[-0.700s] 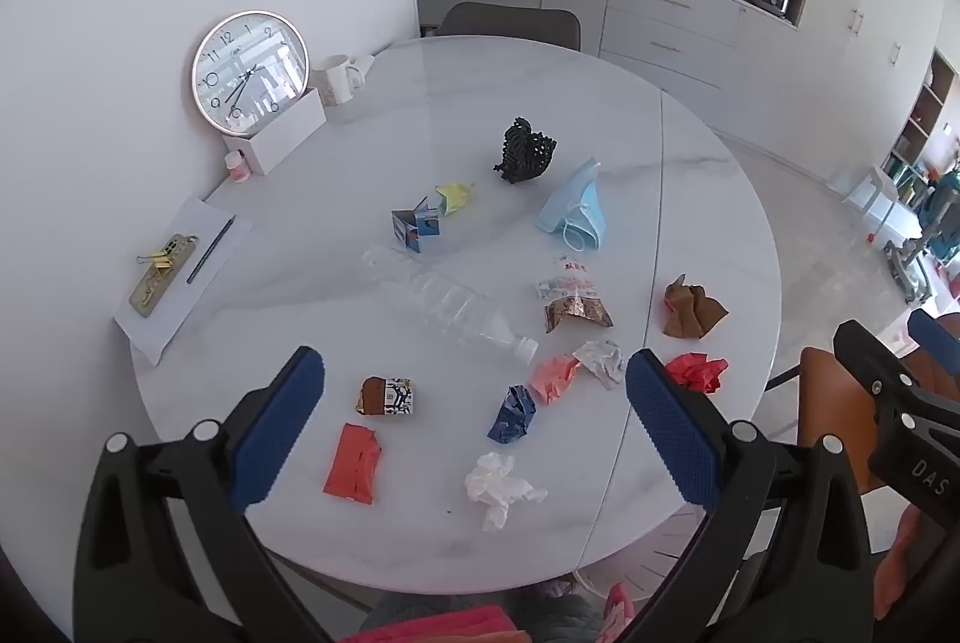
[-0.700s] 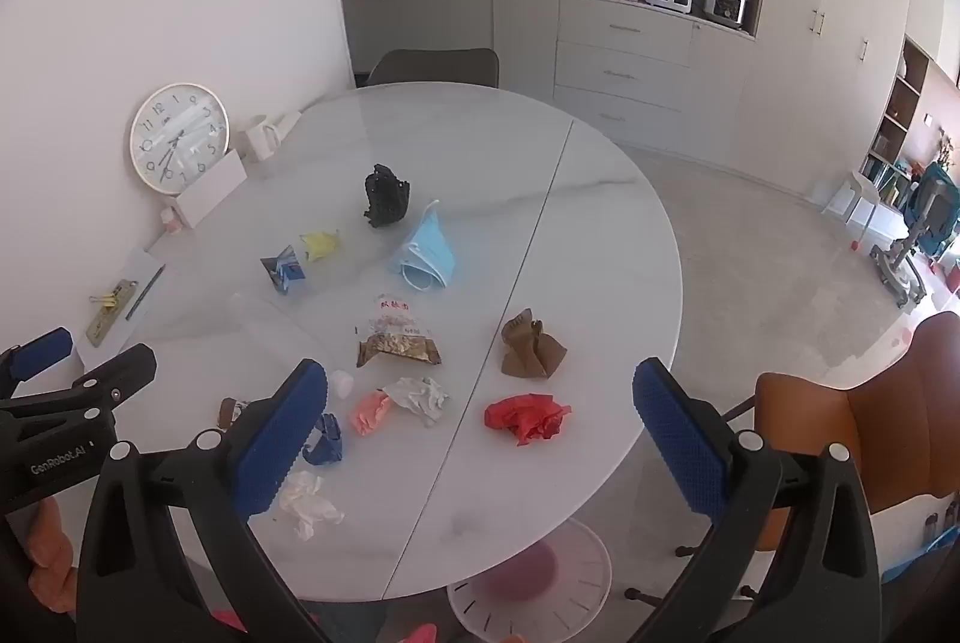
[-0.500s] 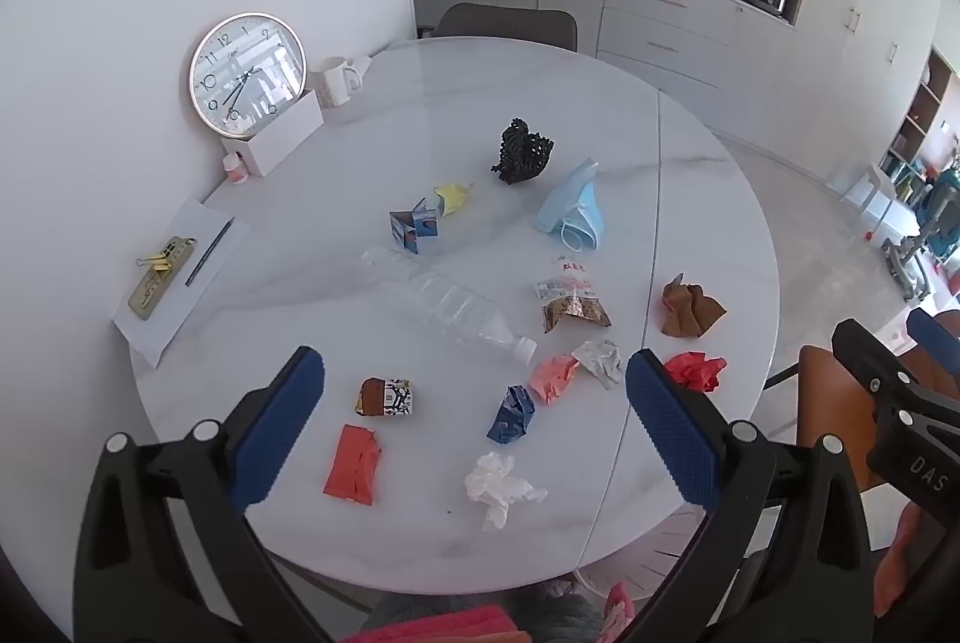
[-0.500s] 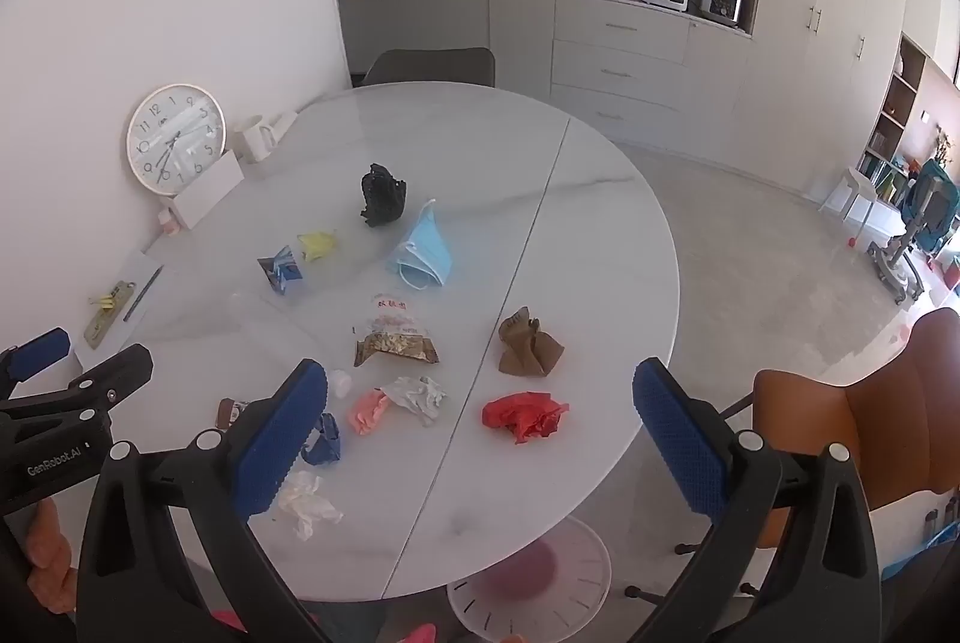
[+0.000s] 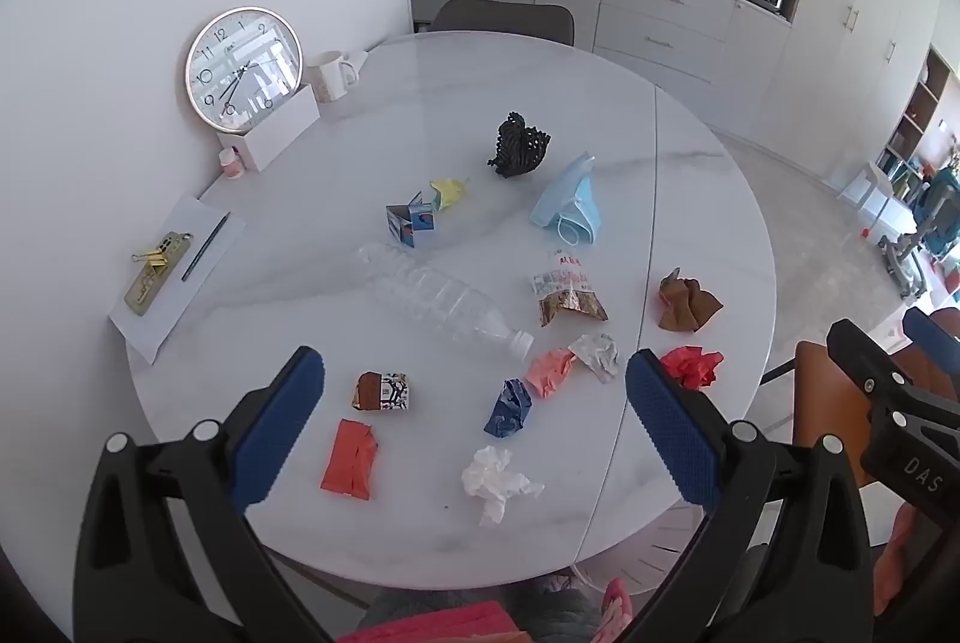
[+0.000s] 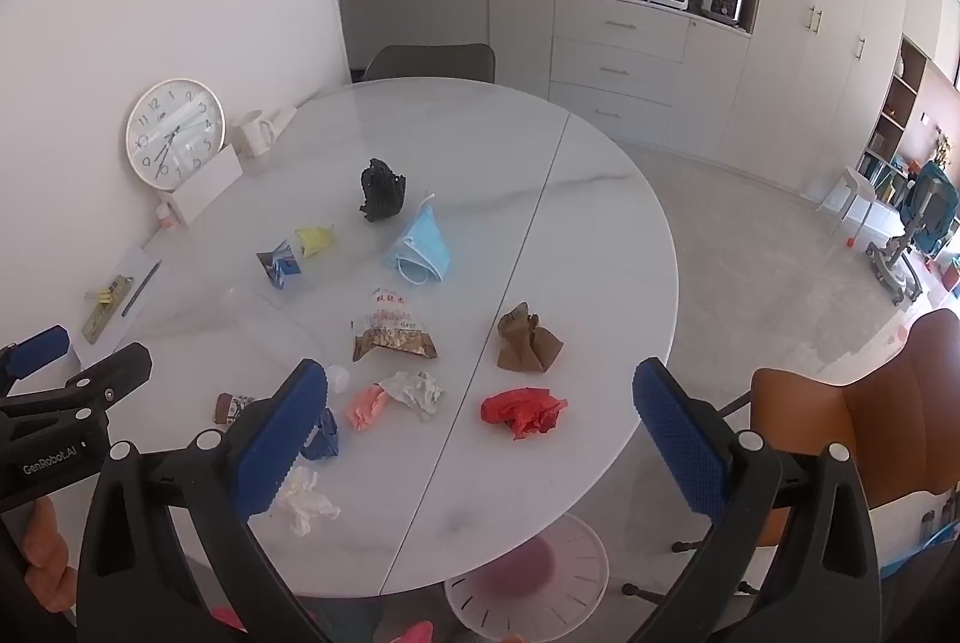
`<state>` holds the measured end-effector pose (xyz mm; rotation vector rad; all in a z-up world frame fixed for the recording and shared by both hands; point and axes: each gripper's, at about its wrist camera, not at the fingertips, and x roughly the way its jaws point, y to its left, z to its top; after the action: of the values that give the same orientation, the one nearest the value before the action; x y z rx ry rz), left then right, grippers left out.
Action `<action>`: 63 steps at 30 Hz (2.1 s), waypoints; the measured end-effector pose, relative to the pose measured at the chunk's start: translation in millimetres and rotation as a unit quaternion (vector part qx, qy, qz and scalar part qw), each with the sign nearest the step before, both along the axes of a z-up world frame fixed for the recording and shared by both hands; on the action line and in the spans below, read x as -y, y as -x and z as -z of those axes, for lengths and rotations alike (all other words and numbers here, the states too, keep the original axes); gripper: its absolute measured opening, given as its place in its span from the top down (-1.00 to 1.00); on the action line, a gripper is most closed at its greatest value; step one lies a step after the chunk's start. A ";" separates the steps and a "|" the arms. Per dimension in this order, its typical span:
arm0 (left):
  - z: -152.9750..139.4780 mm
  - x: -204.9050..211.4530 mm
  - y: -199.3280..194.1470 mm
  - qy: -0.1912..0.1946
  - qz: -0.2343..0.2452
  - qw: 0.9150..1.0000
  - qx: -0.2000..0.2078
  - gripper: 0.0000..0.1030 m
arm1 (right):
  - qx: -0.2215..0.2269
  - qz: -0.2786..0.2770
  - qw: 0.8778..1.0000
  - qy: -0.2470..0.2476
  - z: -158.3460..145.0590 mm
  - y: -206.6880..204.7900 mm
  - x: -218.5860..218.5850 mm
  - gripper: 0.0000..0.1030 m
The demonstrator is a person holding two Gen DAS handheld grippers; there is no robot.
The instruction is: Collect trash
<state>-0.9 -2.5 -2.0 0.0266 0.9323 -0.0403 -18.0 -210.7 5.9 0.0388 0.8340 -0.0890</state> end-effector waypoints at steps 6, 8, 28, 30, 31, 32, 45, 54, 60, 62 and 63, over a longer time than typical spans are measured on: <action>0.5 0.8 -0.1 0.001 0.001 1.000 0.000 -0.88 | 0.000 0.000 1.000 0.000 1.1 0.2 -0.8 -0.97; 0.7 1.1 0.0 0.002 0.001 1.000 0.000 -0.88 | 0.000 0.000 1.000 -0.001 1.5 0.7 -0.6 -0.97; 2.3 1.6 -0.9 0.004 0.001 1.000 -0.002 -0.88 | -0.003 0.001 1.000 -0.002 4.9 -0.3 -0.5 -0.97; 2.2 1.1 -1.1 0.004 0.002 1.000 -0.002 -0.88 | -0.003 0.001 1.000 -0.002 4.6 -0.5 -0.5 -0.97; 2.8 1.7 -1.2 0.004 0.002 1.000 -0.002 -0.88 | -0.003 0.001 1.000 -0.002 5.1 -0.2 -0.7 -0.97; 3.7 2.2 -1.6 0.003 0.002 1.000 -0.003 -0.88 | -0.004 0.001 1.000 -0.002 4.5 -0.6 -0.6 -0.97; 4.4 1.9 -2.3 0.004 0.001 1.000 -0.004 -0.88 | -0.005 0.001 1.000 -0.002 5.4 -1.2 -0.6 -0.97; 4.3 0.8 -3.0 0.005 -0.001 1.000 -0.006 -0.88 | -0.006 0.000 1.000 -0.001 7.8 -1.1 -1.6 -0.97; 4.9 0.6 -3.1 0.005 -0.001 1.000 -0.006 -0.88 | -0.006 -0.001 1.000 -0.002 7.9 -1.4 -1.5 -0.97; 5.4 -0.7 -3.9 0.005 -0.001 1.000 -0.008 -0.88 | -0.008 -0.001 1.000 -0.003 11.2 -0.9 -1.4 -0.97; 6.3 -0.8 -4.5 0.005 -0.001 1.000 -0.009 -0.88 | -0.009 -0.001 1.000 -0.004 13.1 -0.5 -1.4 -0.97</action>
<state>3.6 -1.7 -8.2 0.0165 0.9498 -0.0435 -17.5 -209.4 -7.2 0.0438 0.8524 -0.0839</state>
